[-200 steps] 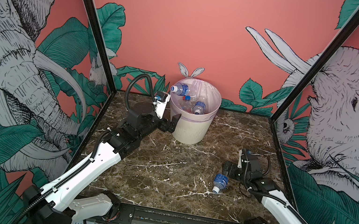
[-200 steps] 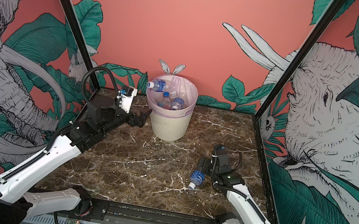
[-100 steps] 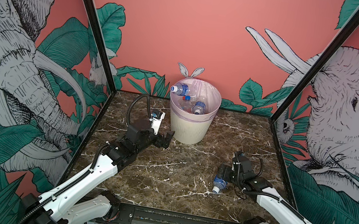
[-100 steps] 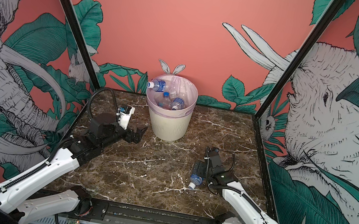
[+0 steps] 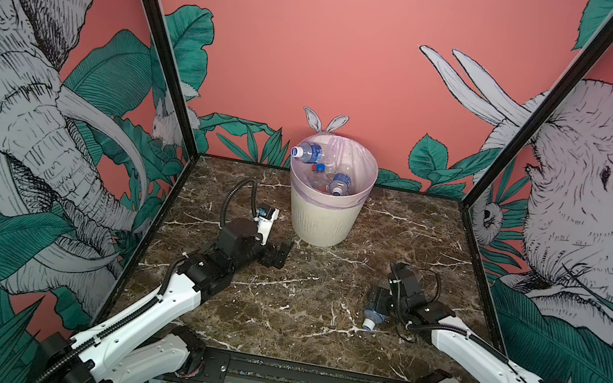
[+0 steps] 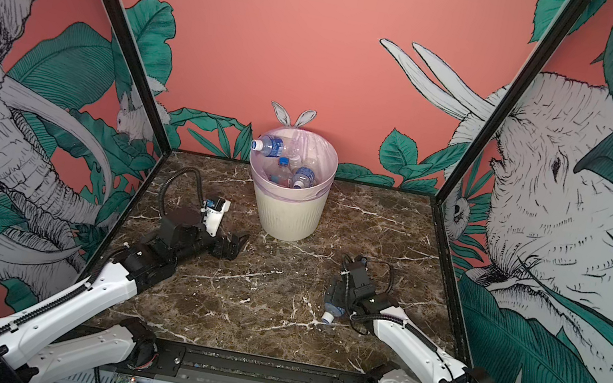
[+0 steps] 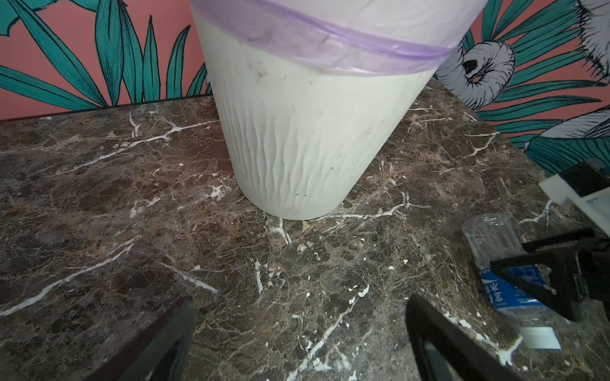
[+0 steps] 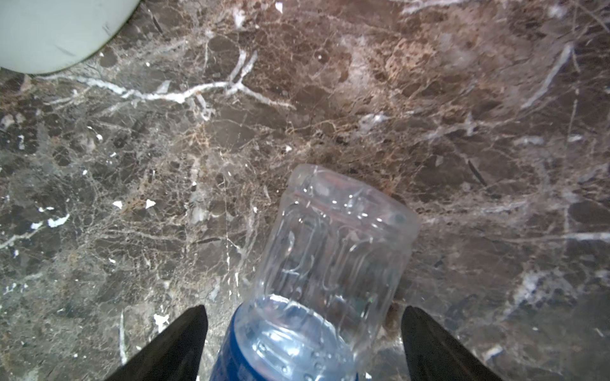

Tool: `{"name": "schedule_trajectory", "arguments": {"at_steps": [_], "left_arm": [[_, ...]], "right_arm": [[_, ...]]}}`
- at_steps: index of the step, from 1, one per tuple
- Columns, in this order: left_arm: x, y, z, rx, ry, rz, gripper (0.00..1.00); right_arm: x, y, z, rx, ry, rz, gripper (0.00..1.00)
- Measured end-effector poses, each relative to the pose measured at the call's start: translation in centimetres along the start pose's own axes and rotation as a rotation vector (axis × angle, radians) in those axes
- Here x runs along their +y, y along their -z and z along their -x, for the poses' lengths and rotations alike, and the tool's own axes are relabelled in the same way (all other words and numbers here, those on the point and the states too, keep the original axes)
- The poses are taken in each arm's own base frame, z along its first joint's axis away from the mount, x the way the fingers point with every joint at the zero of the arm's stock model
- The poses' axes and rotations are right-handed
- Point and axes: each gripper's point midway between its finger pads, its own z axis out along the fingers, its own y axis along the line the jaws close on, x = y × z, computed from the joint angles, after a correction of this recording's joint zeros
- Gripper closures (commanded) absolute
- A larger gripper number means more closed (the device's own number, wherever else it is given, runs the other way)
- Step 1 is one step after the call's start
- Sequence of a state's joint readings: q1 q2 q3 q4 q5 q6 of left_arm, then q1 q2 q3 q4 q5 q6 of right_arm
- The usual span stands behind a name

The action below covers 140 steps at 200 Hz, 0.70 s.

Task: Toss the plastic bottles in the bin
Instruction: 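Close the right gripper around the lying Pocari Sweat bottle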

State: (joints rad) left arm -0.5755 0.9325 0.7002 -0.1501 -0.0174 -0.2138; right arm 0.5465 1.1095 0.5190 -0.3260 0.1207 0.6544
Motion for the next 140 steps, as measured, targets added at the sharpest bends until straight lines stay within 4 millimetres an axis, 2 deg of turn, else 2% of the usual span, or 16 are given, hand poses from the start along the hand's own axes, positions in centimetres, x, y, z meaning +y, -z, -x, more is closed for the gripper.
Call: {"name": "schedule_trajectory", "arguments": {"at_steps": [101, 140], "left_arm": [[0.4, 0.4, -3.1, 0.035, 0.027, -0.002, 0.0], [0.6, 0.4, -4.0, 0.049, 0.037, 0.001, 0.0]], "right_arm": [[1.3, -2.2, -1.4, 0.052, 0.034, 0.001, 0.14], [1.6, -2.5, -1.8, 0.063, 0.044, 0.002, 0.21]]}}
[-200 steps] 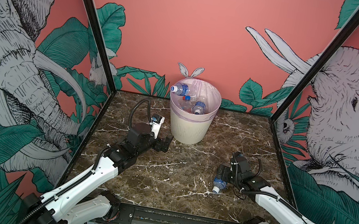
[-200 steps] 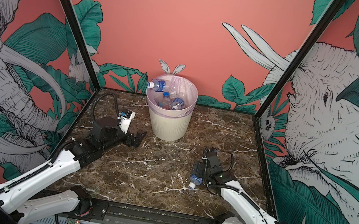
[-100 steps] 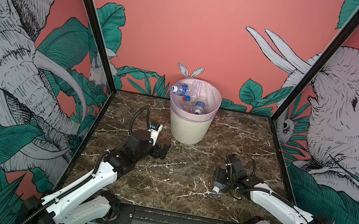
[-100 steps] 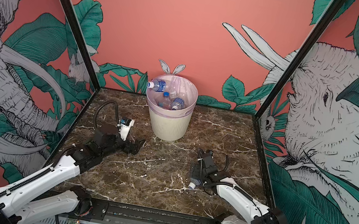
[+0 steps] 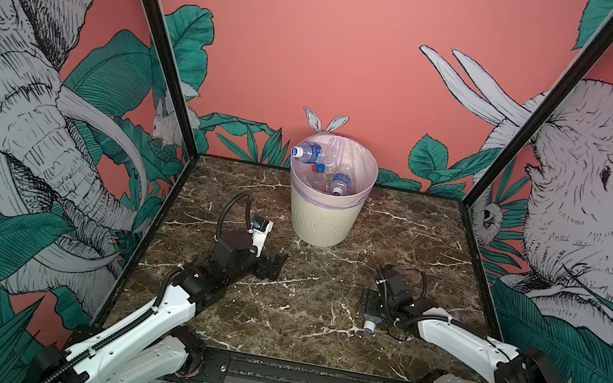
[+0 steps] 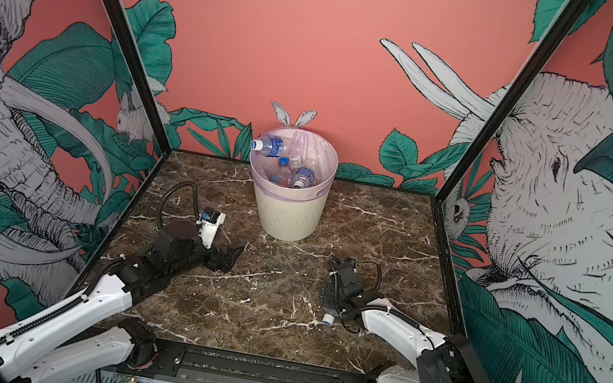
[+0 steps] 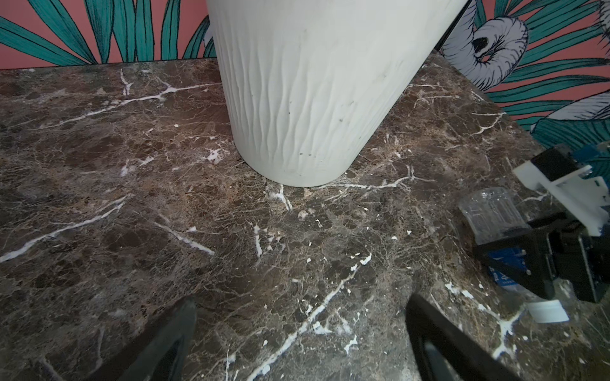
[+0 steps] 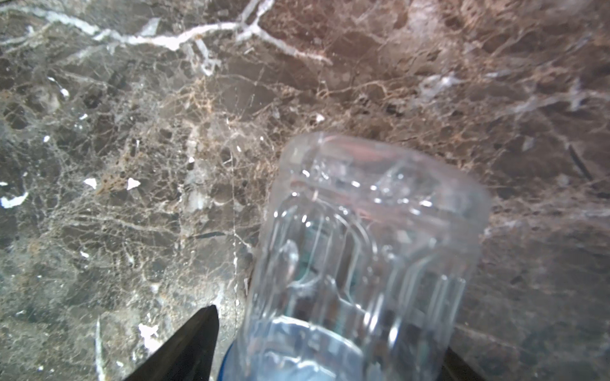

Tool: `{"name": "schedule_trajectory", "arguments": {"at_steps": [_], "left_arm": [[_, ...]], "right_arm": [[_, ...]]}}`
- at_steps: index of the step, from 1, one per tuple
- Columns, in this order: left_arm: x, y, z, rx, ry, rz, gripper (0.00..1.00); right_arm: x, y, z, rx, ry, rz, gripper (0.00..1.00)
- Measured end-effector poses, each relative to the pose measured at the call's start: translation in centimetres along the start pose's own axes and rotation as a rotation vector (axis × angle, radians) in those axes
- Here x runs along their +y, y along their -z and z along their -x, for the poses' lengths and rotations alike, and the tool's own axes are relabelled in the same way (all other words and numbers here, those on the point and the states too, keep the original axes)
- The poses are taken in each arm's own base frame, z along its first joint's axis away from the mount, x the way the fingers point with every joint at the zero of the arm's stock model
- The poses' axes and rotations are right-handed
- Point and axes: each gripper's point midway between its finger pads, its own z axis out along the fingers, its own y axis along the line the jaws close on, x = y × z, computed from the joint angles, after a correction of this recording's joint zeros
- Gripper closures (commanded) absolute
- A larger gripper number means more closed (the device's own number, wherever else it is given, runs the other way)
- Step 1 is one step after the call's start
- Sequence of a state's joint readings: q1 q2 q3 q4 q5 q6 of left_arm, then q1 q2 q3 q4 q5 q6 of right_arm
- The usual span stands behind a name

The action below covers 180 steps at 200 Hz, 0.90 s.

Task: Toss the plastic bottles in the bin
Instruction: 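Close the right gripper around the lying Pocari Sweat bottle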

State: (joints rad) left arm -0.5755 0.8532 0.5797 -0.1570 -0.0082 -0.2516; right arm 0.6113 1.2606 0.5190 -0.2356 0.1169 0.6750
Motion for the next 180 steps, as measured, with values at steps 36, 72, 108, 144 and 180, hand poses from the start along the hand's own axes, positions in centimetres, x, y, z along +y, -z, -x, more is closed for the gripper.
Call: {"name": "schedule_trajectory", "arguments": {"at_steps": [36, 72, 108, 144, 180], "left_arm": [[0.2, -0.1, -0.8, 0.013, 0.01, 0.003, 0.0], [0.2, -0.1, -1.0, 0.016, 0.014, 0.004, 0.0], [0.2, -0.1, -1.0, 0.017, 0.017, 0.004, 0.0], [0.4, -0.5, -2.0, 0.04, 0.018, 0.005, 0.0], [0.4, -0.9, -3.3, 0.075, 0.014, 0.004, 0.0]], "right_arm": [[0.3, 0.0, 0.1, -0.006, 0.003, 0.006, 0.32], [0.5, 0.0, 0.2, -0.014, 0.004, 0.013, 0.45], [0.7, 0.5, 0.2, -0.021, 0.012, 0.019, 0.49], [1.3, 1.9, 1.1, -0.065, 0.028, 0.038, 0.51], [2.2, 3.0, 2.1, -0.109, 0.049, 0.06, 0.55]]}}
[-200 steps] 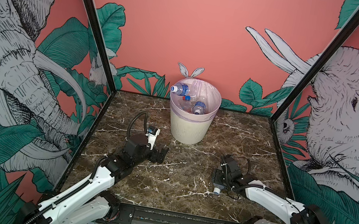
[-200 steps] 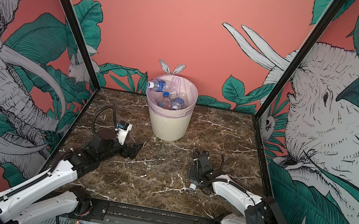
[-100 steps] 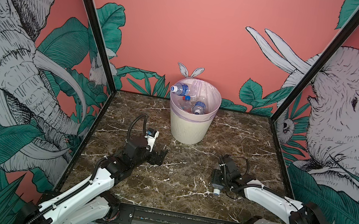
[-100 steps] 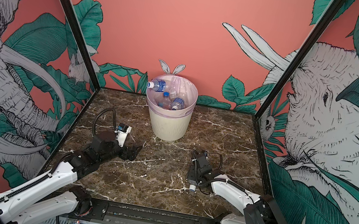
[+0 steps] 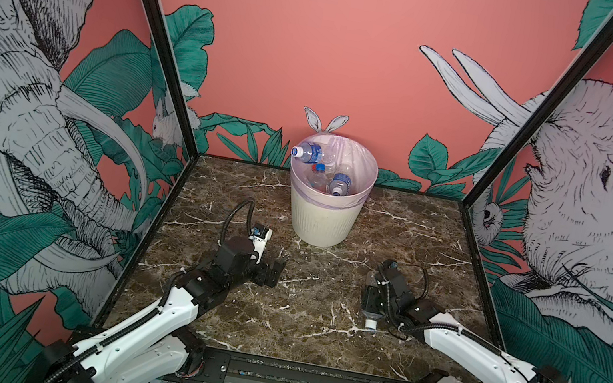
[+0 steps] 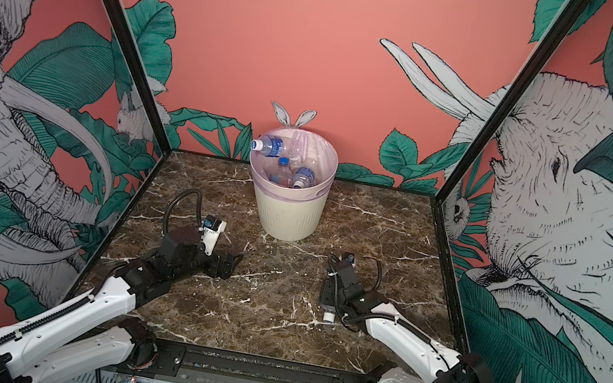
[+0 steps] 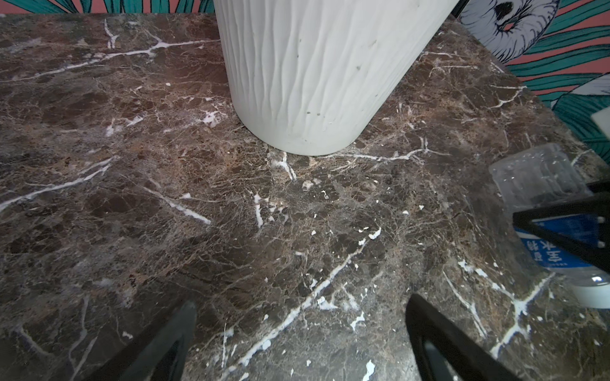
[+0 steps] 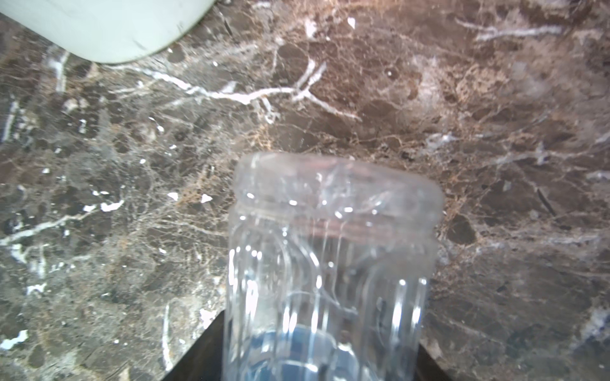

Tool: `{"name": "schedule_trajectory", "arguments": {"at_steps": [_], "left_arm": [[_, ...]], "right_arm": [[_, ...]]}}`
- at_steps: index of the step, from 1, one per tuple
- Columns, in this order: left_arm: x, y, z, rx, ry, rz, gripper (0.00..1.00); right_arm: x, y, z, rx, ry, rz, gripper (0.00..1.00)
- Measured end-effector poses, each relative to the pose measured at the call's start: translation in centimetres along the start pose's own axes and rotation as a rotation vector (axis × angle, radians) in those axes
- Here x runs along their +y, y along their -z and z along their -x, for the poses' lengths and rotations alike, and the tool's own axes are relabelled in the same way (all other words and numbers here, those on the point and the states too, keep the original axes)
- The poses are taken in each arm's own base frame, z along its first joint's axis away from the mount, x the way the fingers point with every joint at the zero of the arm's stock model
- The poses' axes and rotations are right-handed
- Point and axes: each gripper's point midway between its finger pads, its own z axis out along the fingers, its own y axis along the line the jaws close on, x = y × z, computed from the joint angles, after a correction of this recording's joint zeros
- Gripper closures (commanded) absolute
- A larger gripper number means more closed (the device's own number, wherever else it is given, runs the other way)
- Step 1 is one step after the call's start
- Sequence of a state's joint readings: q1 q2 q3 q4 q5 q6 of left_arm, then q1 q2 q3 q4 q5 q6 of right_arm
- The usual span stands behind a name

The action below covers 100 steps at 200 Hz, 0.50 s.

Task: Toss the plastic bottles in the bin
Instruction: 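Close the right gripper around the lying Pocari Sweat bottle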

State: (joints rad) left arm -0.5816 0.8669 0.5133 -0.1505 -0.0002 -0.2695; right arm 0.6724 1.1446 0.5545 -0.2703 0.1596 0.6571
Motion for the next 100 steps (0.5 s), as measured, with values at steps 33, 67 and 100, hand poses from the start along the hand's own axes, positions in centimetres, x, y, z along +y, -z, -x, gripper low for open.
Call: {"name": "schedule_trajectory", "arguments": {"at_steps": [33, 67, 100], "left_arm": [[-0.1, -0.1, -0.5, 0.01, -0.004, -0.004, 0.0], [-0.2, -0.3, -1.0, 0.024, -0.008, -0.008, 0.0], [-0.4, -0.4, -1.2, 0.031, -0.013, -0.013, 0.0]], "right_arm": [[1.0, 1.0, 0.4, -0.028, 0.052, 0.015, 0.57], [2.4, 2.5, 1.8, -0.091, 0.093, 0.038, 0.58], [3.6, 4.4, 3.1, -0.152, 0.126, 0.058, 0.58]]}}
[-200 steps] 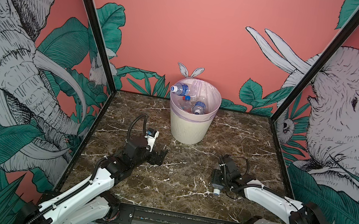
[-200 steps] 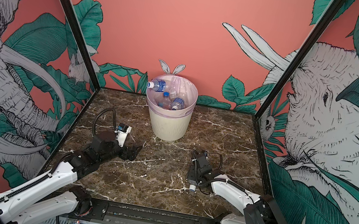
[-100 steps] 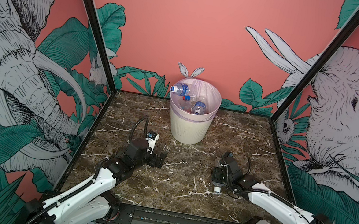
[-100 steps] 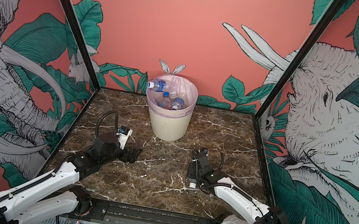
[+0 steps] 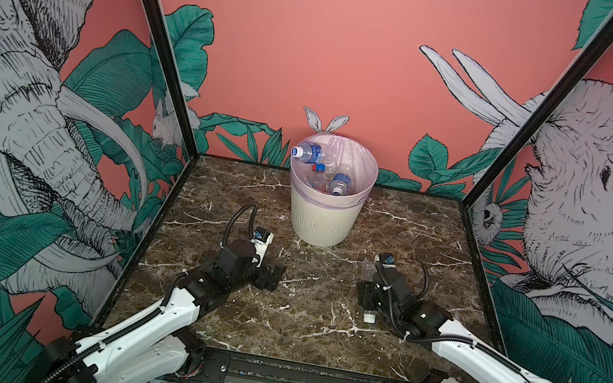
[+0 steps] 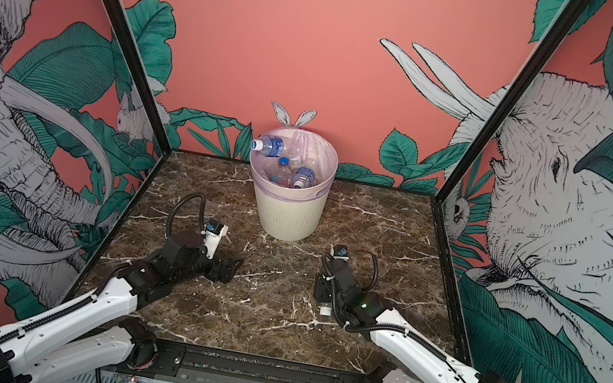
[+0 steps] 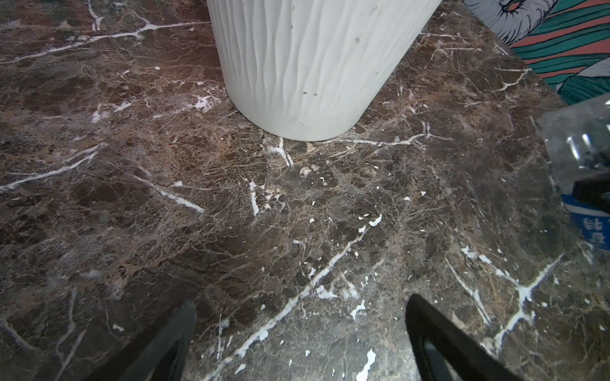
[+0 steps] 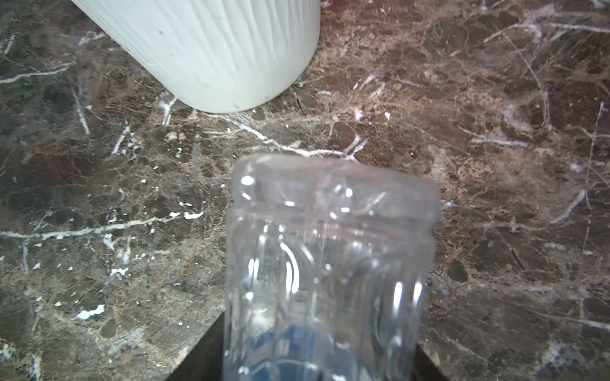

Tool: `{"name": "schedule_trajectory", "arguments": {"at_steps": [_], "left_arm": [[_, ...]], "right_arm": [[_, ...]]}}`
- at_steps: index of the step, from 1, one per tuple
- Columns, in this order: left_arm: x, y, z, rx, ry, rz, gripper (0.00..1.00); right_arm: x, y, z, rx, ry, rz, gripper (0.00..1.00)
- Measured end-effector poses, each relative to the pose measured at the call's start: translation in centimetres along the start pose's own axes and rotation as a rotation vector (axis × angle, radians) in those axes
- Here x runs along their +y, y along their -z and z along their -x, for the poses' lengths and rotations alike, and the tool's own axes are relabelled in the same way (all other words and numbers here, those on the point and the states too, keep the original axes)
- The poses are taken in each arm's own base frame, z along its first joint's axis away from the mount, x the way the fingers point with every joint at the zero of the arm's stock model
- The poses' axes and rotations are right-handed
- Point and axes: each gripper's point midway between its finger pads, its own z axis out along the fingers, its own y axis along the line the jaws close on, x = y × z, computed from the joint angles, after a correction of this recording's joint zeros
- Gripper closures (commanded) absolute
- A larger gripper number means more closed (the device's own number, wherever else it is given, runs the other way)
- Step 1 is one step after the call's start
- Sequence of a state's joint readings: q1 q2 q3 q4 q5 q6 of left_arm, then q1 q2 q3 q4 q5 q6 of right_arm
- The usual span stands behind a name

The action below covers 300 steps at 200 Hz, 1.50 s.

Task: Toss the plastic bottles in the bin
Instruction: 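Close the right gripper around the lying Pocari Sweat bottle, then lift the bottle upright and carry it over the bin with right gripper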

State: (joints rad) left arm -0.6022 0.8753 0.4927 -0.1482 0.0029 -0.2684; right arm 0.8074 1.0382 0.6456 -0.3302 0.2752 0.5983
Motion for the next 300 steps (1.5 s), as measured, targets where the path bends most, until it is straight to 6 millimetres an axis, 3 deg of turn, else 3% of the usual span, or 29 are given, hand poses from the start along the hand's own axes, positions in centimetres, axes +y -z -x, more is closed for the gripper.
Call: {"name": "schedule_trajectory", "arguments": {"at_steps": [45, 128, 175, 195, 210, 232, 244, 260, 276, 289, 300], "left_arm": [[-0.6, -0.1, -0.3, 0.012, -0.016, -0.013, 0.0], [-1.8, -0.8, -1.5, 0.053, -0.068, -0.031, 0.01], [-1.9, -0.9, -1.7, 0.061, -0.083, -0.029, 0.0], [-1.8, -0.9, -1.7, 0.06, -0.085, -0.026, 0.0], [-1.8, -0.9, -1.6, 0.057, -0.085, -0.024, 0.0], [-1.8, -0.6, -1.4, 0.046, -0.084, -0.024, 0.0], [-1.8, -0.3, -1.2, 0.037, -0.083, -0.025, 0.0], [-1.8, 0.2, -0.9, 0.022, -0.078, -0.029, 0.0], [-1.9, 0.8, -0.6, 0.003, -0.073, -0.033, 0.0], [-1.9, 1.3, -0.3, -0.013, -0.067, -0.034, 0.01], [-1.9, 1.7, -0.2, -0.025, -0.065, -0.037, 0.0]], "right_arm": [[1.6, 2.5, 2.3, -0.082, 0.036, 0.035, 0.58], [2.9, 6.4, 4.4, -0.208, 0.101, 0.085, 0.58], [4.7, 9.6, 9.0, -0.301, 0.125, 0.113, 0.57], [6.3, 11.4, 12.4, -0.343, 0.154, 0.127, 0.56], [7.9, 12.7, 16.0, -0.379, 0.175, 0.134, 0.56], [10.5, 14.2, 24.3, -0.46, 0.166, 0.15, 0.57], [11.1, 14.2, 29.3, -0.508, 0.141, 0.152, 0.39], [11.8, 13.0, 35.8, -0.561, 0.109, 0.144, 0.13], [12.3, 11.2, 40.9, -0.61, 0.087, 0.136, 0.03], [12.5, 9.2, 42.5, -0.621, 0.078, 0.133, 0.01], [12.5, 7.1, 41.8, -0.578, 0.088, 0.122, 0.01]]}}
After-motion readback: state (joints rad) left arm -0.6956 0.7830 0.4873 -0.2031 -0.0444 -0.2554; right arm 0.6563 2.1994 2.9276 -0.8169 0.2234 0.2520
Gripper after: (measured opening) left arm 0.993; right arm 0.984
